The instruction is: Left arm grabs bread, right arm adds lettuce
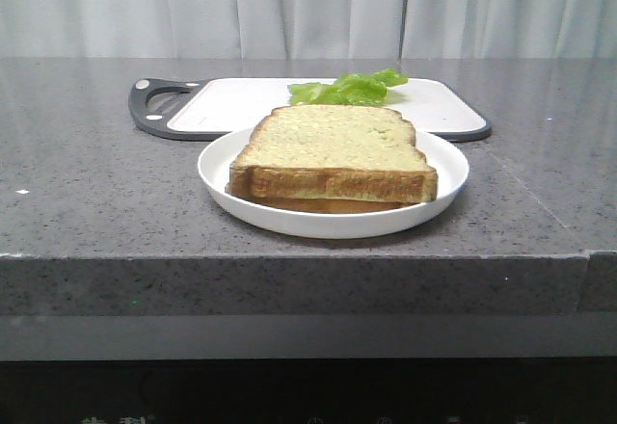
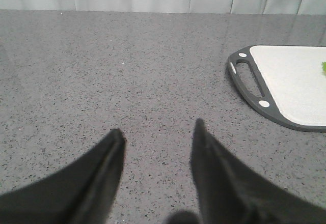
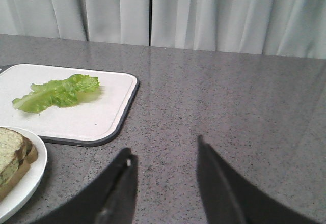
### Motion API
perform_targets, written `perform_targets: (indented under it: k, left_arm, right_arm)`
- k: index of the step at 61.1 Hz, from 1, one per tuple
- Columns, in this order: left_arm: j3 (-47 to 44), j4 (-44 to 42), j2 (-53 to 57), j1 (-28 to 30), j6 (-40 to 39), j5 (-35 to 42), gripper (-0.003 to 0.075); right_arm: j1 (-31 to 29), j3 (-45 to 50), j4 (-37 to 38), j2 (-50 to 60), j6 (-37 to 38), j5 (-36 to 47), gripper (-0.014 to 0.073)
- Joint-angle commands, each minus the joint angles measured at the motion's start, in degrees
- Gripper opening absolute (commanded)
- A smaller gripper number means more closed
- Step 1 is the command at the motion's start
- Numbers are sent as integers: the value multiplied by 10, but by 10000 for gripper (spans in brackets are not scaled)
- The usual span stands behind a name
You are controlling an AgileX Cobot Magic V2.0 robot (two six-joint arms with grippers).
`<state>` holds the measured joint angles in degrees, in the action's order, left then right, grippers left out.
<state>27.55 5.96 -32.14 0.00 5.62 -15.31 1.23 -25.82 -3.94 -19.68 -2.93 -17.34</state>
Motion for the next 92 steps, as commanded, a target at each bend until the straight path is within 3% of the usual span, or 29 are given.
perform_targets:
  k: [1, 7, 15, 26, 34, 40, 52, 59, 92]
  left_arm:
    - [21, 17, -4, 0, -5, 53, 591]
    - [21, 101, -4, 0, -5, 52, 611]
    - [56, 154, -39, -23, -1, -27, 611]
    - [149, 225, -152, -100, -1, -153, 610]
    - [218, 263, -245, -178, 14, -182, 606]
    - [255, 266, -310, -234, 14, -173, 566]
    - [322, 266, -429, -307, 14, -154, 386]
    - [362, 267, -491, -325, 15, -165, 334]
    - [410, 297, -592, -332, 28, -183, 333]
  right_arm:
    - [-3, -20, 5, -8, 1, 43, 486]
    - [-3, -20, 5, -8, 1, 43, 508]
    - [-3, -20, 5, -8, 1, 43, 508]
    - [-3, -20, 5, -8, 1, 37, 509]
    - [-3, -20, 5, -8, 1, 32, 509]
    - [-3, -20, 5, -8, 1, 32, 509]
    - [-3, -20, 5, -8, 1, 30, 509]
    - [-3, -20, 5, -8, 1, 30, 509]
    - [-3, -20, 5, -8, 1, 25, 509]
